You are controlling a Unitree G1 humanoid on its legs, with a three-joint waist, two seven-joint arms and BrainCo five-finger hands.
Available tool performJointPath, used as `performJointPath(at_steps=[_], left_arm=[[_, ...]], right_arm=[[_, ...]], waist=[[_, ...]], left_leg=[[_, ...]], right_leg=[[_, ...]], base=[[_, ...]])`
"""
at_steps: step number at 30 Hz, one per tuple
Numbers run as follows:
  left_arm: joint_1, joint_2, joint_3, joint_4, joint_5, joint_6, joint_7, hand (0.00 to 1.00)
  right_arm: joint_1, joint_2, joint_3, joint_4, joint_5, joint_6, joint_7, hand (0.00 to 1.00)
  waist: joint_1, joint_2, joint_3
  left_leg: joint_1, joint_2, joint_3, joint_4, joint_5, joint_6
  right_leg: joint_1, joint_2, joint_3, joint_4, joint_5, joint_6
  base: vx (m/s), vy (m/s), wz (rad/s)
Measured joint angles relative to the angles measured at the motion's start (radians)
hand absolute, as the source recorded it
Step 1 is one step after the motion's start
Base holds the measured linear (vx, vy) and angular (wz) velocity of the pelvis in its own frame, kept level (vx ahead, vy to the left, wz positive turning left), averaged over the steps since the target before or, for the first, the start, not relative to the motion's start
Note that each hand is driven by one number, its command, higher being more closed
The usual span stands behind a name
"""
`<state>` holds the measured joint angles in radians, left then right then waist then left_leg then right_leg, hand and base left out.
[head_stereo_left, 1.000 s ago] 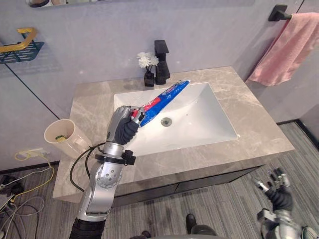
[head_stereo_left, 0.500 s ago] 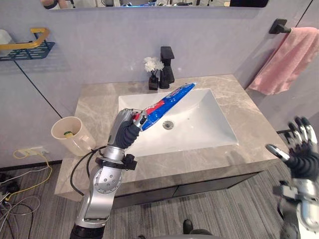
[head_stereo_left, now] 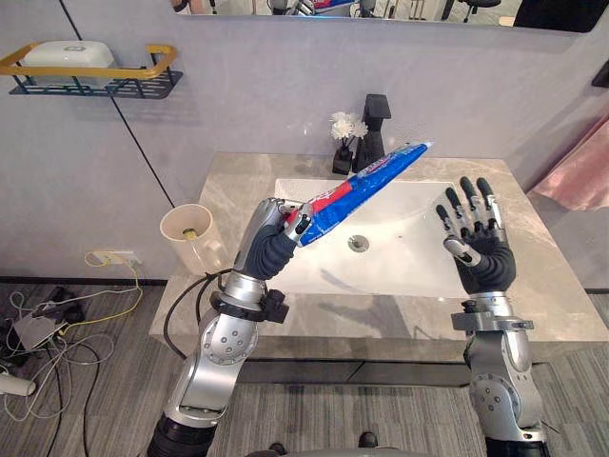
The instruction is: Organize washtable
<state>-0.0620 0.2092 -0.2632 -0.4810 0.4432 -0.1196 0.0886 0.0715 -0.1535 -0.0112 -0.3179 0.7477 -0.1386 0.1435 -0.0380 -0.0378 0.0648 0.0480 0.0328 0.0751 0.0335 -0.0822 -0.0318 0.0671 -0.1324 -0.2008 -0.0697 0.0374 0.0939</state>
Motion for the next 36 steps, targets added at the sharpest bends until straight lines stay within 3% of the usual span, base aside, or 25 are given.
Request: performJointPath(at_steps=[8,9,18,36], left_arm=[[-0.003,-0.011,-0.009,0.0,-0.001,0.001,0.007,1.0],[-0.003,-0.011,-0.009,0.0,-0.003,0.0,0.008,1.0],[-0.003,-0.013,-0.011,0.0,-0.04,0.003,0.008,1.0],[0.003,-0.042,-0.05,0.019,-0.058,0.007,0.007,1.0]], right_arm=[[-0.036,0.021,0.088,0.061,0.1,0.029,0.017,0.0],[-0.044,0.03,0.153,0.064,0.15,0.043,0.037,0.0],[-0.093,0.031,0.211,0.109,0.186,0.076,0.038,0.0],[-0.179,0.07,0.252,0.109,0.194,0.076,0.035,0.0]], waist=[[-0.001,-0.009,-0.02],[-0.001,-0.012,-0.036],[-0.002,-0.025,-0.045],[0.0,-0.026,-0.045]], left_leg=[[0.002,-0.009,-0.019,-0.036,0.032,-0.002],[0.004,-0.011,-0.019,-0.044,0.036,-0.002],[0.021,-0.014,-0.012,-0.085,0.055,0.0],[0.03,-0.013,0.005,-0.1,0.057,0.001]], right_leg=[[-0.004,-0.001,-0.021,0.0,0.0,0.0],[-0.007,-0.002,-0.02,0.0,0.0,0.0],[-0.014,-0.004,-0.014,0.001,0.0,-0.001],[-0.017,-0.003,-0.005,0.001,0.0,0.0]], base=[[-0.05,-0.018,0.07],[-0.07,-0.014,-0.01],[-0.01,-0.004,-0.02],[0.0,-0.003,-0.01]])
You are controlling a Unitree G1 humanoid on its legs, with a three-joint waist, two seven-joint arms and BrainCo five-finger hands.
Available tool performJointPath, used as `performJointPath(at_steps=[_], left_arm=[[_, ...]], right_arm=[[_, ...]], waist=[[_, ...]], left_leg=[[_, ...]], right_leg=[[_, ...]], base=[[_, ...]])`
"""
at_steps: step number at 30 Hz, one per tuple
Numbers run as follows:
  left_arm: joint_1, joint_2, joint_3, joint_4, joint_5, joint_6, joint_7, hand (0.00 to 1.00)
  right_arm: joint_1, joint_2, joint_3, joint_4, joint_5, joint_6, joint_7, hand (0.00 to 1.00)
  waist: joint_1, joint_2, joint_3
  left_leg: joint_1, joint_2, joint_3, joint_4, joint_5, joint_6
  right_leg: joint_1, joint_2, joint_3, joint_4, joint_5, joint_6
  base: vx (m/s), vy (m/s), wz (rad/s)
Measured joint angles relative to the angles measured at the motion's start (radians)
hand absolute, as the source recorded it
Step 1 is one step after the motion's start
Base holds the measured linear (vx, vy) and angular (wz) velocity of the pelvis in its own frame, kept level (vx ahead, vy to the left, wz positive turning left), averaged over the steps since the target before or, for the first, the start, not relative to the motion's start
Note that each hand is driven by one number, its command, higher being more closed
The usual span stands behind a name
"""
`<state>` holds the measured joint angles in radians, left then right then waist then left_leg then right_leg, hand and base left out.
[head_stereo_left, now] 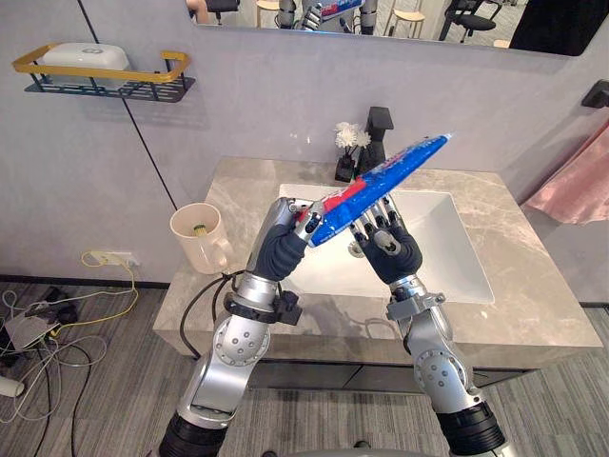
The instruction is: Organize washtable
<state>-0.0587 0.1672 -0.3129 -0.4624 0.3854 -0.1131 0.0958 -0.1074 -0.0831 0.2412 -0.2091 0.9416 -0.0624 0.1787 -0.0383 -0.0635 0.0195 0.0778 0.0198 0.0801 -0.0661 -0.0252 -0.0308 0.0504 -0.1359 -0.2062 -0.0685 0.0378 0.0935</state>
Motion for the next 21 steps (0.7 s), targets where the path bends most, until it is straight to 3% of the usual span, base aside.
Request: performJointPath(at_steps=[13,14,21], left_arm=[[0.048,-0.008,-0.033,0.068,-0.002,0.001,-0.008,1.0],[0.048,-0.008,-0.033,0.072,-0.002,0.001,-0.008,1.0],[0.087,-0.048,-0.034,0.075,-0.014,-0.001,-0.008,1.0]], right_arm=[[-0.038,0.021,0.014,0.0,0.012,-0.004,0.0,0.0],[-0.044,0.022,0.014,0.0,0.012,-0.004,0.0,1.0],[-0.052,0.023,0.013,0.0,0.012,-0.005,-0.001,1.0]], waist=[[0.001,0.0,0.0],[0.001,0.0,0.0],[0.001,0.0,0.0]], left_leg=[[0.002,0.0,0.0,-0.005,0.001,0.002],[0.002,0.0,0.0,-0.005,0.002,0.002],[0.003,0.002,0.0,-0.005,0.002,0.002]], right_leg=[[0.0,-0.001,0.0,0.0,0.0,0.0],[0.0,-0.001,0.0,0.0,0.0,0.0],[0.0,-0.001,0.0,0.0,0.0,0.0]], base=[[0.0,-0.002,0.0],[0.0,0.0,0.0],[0.0,0.0,0.0]])
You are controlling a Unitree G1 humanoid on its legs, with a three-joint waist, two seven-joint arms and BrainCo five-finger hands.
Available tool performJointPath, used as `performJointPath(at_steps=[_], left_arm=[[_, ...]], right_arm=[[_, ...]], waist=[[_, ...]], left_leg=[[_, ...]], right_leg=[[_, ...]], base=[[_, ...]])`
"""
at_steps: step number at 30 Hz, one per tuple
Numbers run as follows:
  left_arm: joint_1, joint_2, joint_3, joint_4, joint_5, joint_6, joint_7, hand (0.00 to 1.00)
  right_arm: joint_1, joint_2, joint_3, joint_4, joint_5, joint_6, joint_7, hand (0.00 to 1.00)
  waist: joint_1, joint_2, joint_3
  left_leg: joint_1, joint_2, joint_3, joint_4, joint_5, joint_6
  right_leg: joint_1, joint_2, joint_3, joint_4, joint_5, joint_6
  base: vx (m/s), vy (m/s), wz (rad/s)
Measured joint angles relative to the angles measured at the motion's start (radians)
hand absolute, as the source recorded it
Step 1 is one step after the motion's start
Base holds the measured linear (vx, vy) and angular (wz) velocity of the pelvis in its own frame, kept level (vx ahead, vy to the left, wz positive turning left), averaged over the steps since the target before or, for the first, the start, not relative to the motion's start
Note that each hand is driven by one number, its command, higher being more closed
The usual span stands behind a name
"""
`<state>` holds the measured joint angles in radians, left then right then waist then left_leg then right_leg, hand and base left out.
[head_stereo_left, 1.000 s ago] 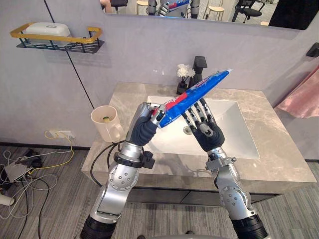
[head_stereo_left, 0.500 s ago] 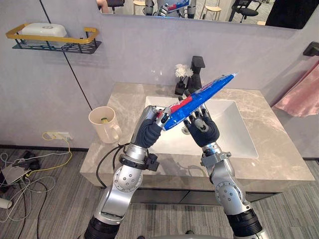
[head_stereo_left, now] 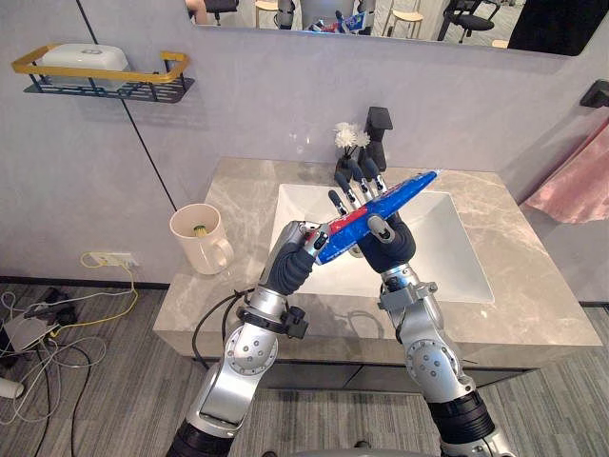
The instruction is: Organize washtable
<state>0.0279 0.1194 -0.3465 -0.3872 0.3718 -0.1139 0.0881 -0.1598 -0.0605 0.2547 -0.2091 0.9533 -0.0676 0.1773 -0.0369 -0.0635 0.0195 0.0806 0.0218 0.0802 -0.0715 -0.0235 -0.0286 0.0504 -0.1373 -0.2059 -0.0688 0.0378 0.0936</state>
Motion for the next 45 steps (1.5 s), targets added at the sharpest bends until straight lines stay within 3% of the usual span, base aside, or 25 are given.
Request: performJointPath(at_steps=[18,19,27,36,45], left_arm=[[0.042,-0.032,-0.009,0.036,-0.009,-0.011,-0.026,1.0],[0.042,-0.032,-0.009,0.036,-0.009,-0.011,-0.026,0.0],[0.034,-0.032,0.072,0.008,-0.019,-0.01,0.014,0.0],[0.032,-0.017,0.174,-0.206,-0.069,-0.028,0.07,0.0],[0.162,-0.063,0.464,-0.326,-0.144,-0.054,0.161,0.0]], right_arm=[[-0.003,0.023,-0.001,0.0,-0.021,0.001,0.002,1.0],[-0.003,0.023,-0.001,0.0,-0.021,0.001,0.003,1.0],[-0.01,0.019,-0.036,0.0,-0.032,0.0,0.002,1.0],[-0.007,0.014,-0.095,-0.001,-0.065,-0.003,0.001,1.0],[0.064,0.017,-0.209,-0.005,-0.134,-0.003,-0.002,1.0]], waist=[[0.001,0.0,0.0],[0.001,0.0,0.0],[0.0,0.0,0.0],[0.002,0.0,0.0],[0.024,0.002,0.001]], left_leg=[[0.001,0.001,0.0,-0.001,0.0,0.0],[0.001,0.001,0.0,-0.001,0.0,0.0],[0.0,0.001,-0.01,0.0,0.001,0.0],[-0.001,-0.003,-0.04,0.001,0.003,0.001],[-0.001,-0.004,-0.066,-0.002,0.004,0.0]], right_leg=[[0.0,0.0,0.001,0.0,0.0,0.0],[0.0,0.0,0.001,0.0,0.0,0.0],[0.004,-0.001,-0.008,0.0,0.0,0.0],[0.018,-0.005,-0.035,-0.001,-0.001,0.001],[0.03,-0.006,-0.06,-0.001,-0.003,0.003]], base=[[0.0,0.0,0.0],[0.0,0.0,0.0],[0.0,0.0,0.02],[-0.02,-0.009,0.09],[-0.02,-0.016,0.08]])
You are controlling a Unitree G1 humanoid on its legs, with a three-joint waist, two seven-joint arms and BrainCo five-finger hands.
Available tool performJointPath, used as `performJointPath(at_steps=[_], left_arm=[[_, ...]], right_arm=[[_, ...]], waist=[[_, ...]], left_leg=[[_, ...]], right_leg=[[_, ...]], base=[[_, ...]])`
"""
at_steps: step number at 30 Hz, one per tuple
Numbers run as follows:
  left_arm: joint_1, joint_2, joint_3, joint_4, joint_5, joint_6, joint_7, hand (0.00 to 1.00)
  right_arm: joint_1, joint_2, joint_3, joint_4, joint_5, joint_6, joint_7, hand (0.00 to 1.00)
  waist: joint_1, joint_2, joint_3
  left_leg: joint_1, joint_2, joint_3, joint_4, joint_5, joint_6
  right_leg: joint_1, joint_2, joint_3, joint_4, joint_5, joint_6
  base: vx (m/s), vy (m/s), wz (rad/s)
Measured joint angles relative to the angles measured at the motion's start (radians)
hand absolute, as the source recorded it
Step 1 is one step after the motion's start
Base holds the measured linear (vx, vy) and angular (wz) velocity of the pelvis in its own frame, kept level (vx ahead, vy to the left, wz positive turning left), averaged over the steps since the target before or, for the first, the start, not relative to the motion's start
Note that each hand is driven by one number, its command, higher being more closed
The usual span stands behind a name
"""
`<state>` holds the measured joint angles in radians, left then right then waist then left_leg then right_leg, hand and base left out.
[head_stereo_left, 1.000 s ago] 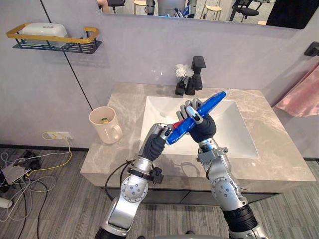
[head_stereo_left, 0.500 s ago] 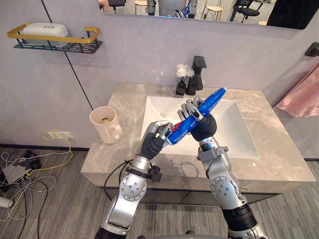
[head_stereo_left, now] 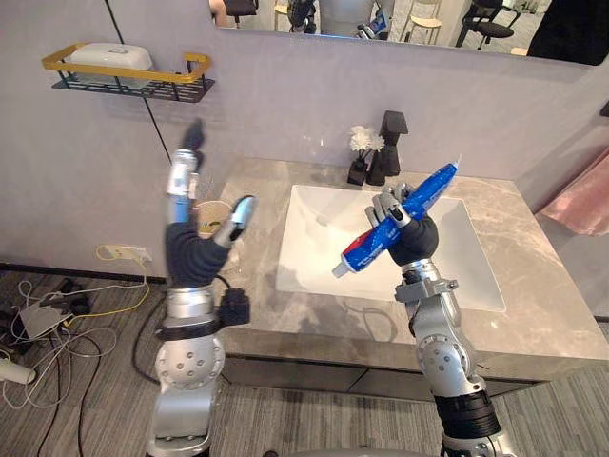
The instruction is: Organize washtable
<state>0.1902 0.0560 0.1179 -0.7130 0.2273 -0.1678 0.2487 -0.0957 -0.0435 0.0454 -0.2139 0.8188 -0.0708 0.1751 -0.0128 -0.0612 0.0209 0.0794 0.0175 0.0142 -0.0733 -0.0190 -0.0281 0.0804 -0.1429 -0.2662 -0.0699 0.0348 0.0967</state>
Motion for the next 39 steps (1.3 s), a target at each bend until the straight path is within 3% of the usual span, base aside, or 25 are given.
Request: performJointPath(at_steps=[6,9,14,19,27,39], left_arm=[[0.104,-0.095,0.257,0.036,-0.021,0.004,0.076,0.0],[0.13,-0.123,0.338,0.141,-0.037,0.007,0.097,0.0],[0.177,-0.134,0.45,0.432,-0.198,0.028,0.1,0.0],[0.187,-0.137,0.477,0.694,-0.315,0.068,0.053,0.0],[0.174,-0.135,0.48,1.095,-0.34,0.102,-0.028,0.0],[0.111,-0.13,0.407,1.299,-0.325,0.116,-0.075,0.0]], right_arm=[[0.038,0.026,-0.08,-0.004,-0.029,-0.001,-0.003,1.0],[0.052,0.029,-0.106,-0.008,-0.036,-0.002,-0.006,1.0],[0.065,0.038,-0.15,-0.008,-0.036,-0.004,-0.024,1.0],[0.066,0.038,-0.176,-0.007,-0.036,-0.013,-0.042,1.0],[0.066,0.038,-0.176,-0.007,-0.035,-0.028,-0.046,1.0],[-0.039,0.035,-0.18,-0.008,-0.099,-0.064,-0.111,1.0]], waist=[[0.02,0.001,0.001],[0.03,0.004,0.003],[0.034,0.005,0.004],[0.039,0.001,0.008],[0.056,-0.016,0.02],[0.082,-0.031,0.054]], left_leg=[[-0.001,0.0,-0.017,-0.019,0.011,0.0],[-0.007,-0.002,-0.03,-0.02,0.012,-0.001],[-0.016,-0.001,-0.04,-0.025,0.013,-0.003],[-0.023,0.0,-0.043,-0.021,0.013,-0.003],[-0.034,-0.002,-0.068,-0.02,0.013,-0.003],[-0.041,-0.019,-0.09,-0.011,0.01,0.0]], right_leg=[[0.003,-0.001,-0.023,0.0,-0.003,0.003],[0.004,-0.002,-0.035,0.0,-0.006,0.004],[0.003,-0.002,-0.052,0.0,-0.019,0.008],[0.001,-0.001,-0.063,0.0,-0.022,0.007],[0.001,-0.003,-0.09,0.0,-0.022,0.008],[0.003,-0.025,-0.114,0.018,-0.04,0.018]], base=[[-0.03,-0.018,0.12],[-0.03,-0.015,0.12],[-0.02,-0.02,0.09],[0.01,-0.005,0.06],[0.01,0.0,0.08],[-0.01,0.003,0.06]])
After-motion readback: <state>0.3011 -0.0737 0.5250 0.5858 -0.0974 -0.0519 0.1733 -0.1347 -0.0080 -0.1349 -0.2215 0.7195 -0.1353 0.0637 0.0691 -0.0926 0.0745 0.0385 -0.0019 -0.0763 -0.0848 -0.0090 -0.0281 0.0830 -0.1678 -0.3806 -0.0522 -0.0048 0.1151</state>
